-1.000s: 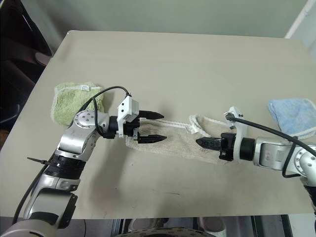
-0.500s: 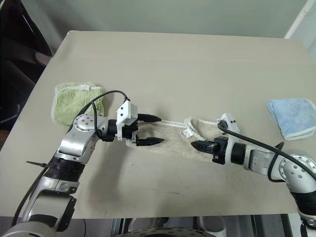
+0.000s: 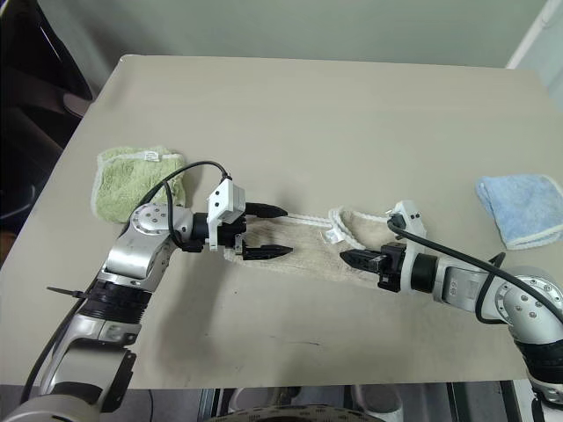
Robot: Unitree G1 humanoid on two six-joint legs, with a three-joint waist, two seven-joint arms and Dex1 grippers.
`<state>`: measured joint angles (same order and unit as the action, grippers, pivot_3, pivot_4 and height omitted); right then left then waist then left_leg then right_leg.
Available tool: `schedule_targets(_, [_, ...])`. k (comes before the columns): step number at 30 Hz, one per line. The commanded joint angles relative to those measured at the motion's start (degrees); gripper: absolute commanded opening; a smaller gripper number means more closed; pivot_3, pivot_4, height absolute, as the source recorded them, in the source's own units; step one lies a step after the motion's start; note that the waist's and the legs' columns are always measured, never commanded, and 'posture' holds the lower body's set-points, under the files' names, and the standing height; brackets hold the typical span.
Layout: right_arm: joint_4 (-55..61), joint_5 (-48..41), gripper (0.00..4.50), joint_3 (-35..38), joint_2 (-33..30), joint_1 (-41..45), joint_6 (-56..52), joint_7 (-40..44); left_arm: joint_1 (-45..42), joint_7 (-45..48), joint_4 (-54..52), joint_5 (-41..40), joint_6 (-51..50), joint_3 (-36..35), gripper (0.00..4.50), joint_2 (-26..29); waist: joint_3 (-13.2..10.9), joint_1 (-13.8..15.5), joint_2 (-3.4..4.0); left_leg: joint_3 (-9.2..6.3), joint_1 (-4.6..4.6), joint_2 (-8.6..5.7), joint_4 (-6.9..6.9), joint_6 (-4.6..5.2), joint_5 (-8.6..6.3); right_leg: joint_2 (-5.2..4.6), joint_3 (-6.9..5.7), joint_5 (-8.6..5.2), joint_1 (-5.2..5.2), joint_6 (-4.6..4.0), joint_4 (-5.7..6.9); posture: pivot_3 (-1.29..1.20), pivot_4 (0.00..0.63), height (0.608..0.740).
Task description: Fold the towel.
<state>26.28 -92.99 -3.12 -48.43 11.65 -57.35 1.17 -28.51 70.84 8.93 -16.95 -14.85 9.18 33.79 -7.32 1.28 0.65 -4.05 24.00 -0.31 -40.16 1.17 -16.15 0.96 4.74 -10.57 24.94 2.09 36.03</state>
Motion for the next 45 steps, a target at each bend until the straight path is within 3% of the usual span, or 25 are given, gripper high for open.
schedule_targets(1, [1.6, -0.2, 0.03, 2.1, 0.2, -0.1, 0.0, 0.8, 0.1, -0.1, -2.0, -0.2, 0.2, -0.6, 4.50, 0.3, 0.0, 0.0, 0.00, 0.00, 0.00, 0.00, 0.00, 0.00, 0.00, 0.00, 0.00, 0.00, 0.00, 0.00, 0.00, 0.00, 0.150, 0.733])
schedule_targets(4, [1.6, -0.2, 0.03, 2.2, 0.2, -0.1, -0.1, 0.8, 0.1, -0.1, -2.0, -0.2, 0.2, -0.6, 4.50, 0.3, 0.0, 0.0, 0.00, 0.00, 0.00, 0.00, 0.00, 0.00, 0.00, 0.00, 0.00, 0.00, 0.00, 0.00, 0.00, 0.00, 0.150, 0.733])
schedule_targets(6, [2.1, 0.4, 0.47, 2.2, 0.1, -1.1, -0.2, 2.0, -0.4, -0.3, -2.8, -0.4, -0.7, -0.7, 4.50, 0.3, 0.0, 0.0, 0.00, 0.00, 0.00, 0.00, 0.00, 0.00, 0.00, 0.00, 0.00, 0.00, 0.00, 0.00, 0.00, 0.00, 0.150, 0.733])
schedule_targets(10, [6.5, 4.4, 1.50, 1.7, -1.7, -3.8, -1.2, 7.3, -1.5, -0.7, -1.3, -0.4, 0.0, -1.1, 4.50, -0.5, 0.0, 0.1, 0.00, -0.01, 0.01, 0.00, 0.01, -0.05, 0.02, -0.01, -0.02, -0.01, -0.01, 0.00, -0.02, 0.00, 0.150, 0.733])
schedule_targets(19, [8.6, 8.5, 4.48, 3.0, -1.9, -5.5, -1.2, 12.3, -1.4, 0.2, 1.9, 0.1, 3.2, -1.0, 4.50, -0.8, 0.0, -0.4, -0.01, -0.01, 0.00, 0.00, 0.01, 0.00, 0.00, 0.00, -0.02, 0.03, -0.01, -0.05, 0.01, 0.00, 0.150, 0.733])
schedule_targets(22, [8.9, 8.8, 4.48, 3.3, -1.9, -5.8, -1.2, 12.7, -1.3, 0.2, 1.6, 0.0, 3.2, -1.1, 4.50, -0.7, 0.0, -0.4, -0.01, -0.01, 0.00, 0.00, 0.01, 0.01, 0.01, 0.00, -0.02, 0.04, -0.02, -0.04, 0.01, 0.00, 0.150, 0.733])
schedule_targets(26, [9.5, -1.2, 4.48, 14.1, -0.3, -7.6, 5.0, 12.0, -2.5, 0.1, -2.1, -7.7, -1.6, -4.9, 4.50, -3.6, 0.0, -0.2, -0.01, 0.00, 0.03, -0.01, -0.01, -0.03, 0.03, -0.01, -0.01, 0.04, -0.02, -0.03, -0.01, 0.00, 0.150, 0.733])
schedule_targets(29, [11.0, -1.2, 4.48, 16.2, -0.6, -8.7, 6.3, 11.8, -2.9, 0.3, -4.0, -11.4, -4.7, -6.6, 4.50, -4.5, 0.0, -0.2, -0.04, 0.01, 0.01, -0.01, -0.01, -0.11, 0.08, 0.00, -0.01, 0.04, -0.06, -0.02, -0.04, 0.00, 0.150, 0.733])
schedule_targets(32, [14.8, 3.3, 3.83, 18.9, -0.6, -11.3, 8.6, 13.1, -3.3, 1.7, -8.4, -17.9, -10.5, -7.7, 3.84, -5.4, 0.0, -0.2, -0.04, 0.01, -0.02, 0.00, 0.04, -0.29, 0.18, 0.01, -0.02, 0.03, -0.05, -0.03, -0.02, 0.00, 0.150, 0.733])
schedule_targets(35, [15.9, 6.1, 2.87, 19.6, 0.7, -12.7, 10.8, 13.6, -3.1, 1.2, -10.4, -18.8, -11.6, -6.8, 2.83, -6.3, 0.0, -0.2, -0.04, 0.01, -0.02, 0.00, 0.03, -0.31, 0.19, -0.01, -0.02, 0.03, -0.08, -0.02, -0.05, 0.00, 0.150, 0.733])
schedule_targets(39, [17.1, 23.8, 1.39, 14.8, 0.8, -14.9, 14.6, 16.7, -2.6, 2.8, -11.9, -18.5, -11.5, -2.7, 1.34, -9.2, 0.0, -0.1, -0.04, 0.03, -0.06, 0.00, -0.03, -0.03, 0.05, -0.03, -0.01, 0.08, -0.14, 0.06, -0.06, 0.00, 0.150, 0.733])
schedule_targets(42, [17.1, 30.8, 0.37, 11.8, 1.2, -16.4, 16.1, 19.1, -2.6, 4.1, -10.4, -18.0, -10.4, -0.7, 0.27, -11.3, 0.0, -0.1, -0.03, 0.03, -0.08, 0.00, -0.04, 0.22, -0.04, -0.06, -0.03, 0.19, -0.15, 0.06, -0.04, 0.00, 0.150, 0.733])
schedule_targets(43, [16.8, 33.6, 0.02, 10.8, 2.1, -16.6, 17.4, 19.5, -2.8, 4.5, -9.0, -17.4, -9.7, 0.1, 0.00, -12.2, 0.0, -0.1, -0.03, 0.03, -0.08, 0.00, -0.04, 0.23, -0.04, -0.05, -0.03, 0.21, -0.15, 0.05, -0.04, 0.00, 0.150, 0.733])
schedule_targets(45, [15.9, 38.0, 0.02, 9.1, 3.7, -16.7, 19.7, 20.3, -3.5, 5.0, -5.8, -15.3, -7.4, 1.6, 0.00, -13.9, 0.0, -0.2, -0.04, 0.03, -0.13, 0.00, -0.02, 0.25, 0.00, -0.04, -0.03, 0.26, -0.18, 0.04, -0.03, 0.00, 0.150, 0.733])
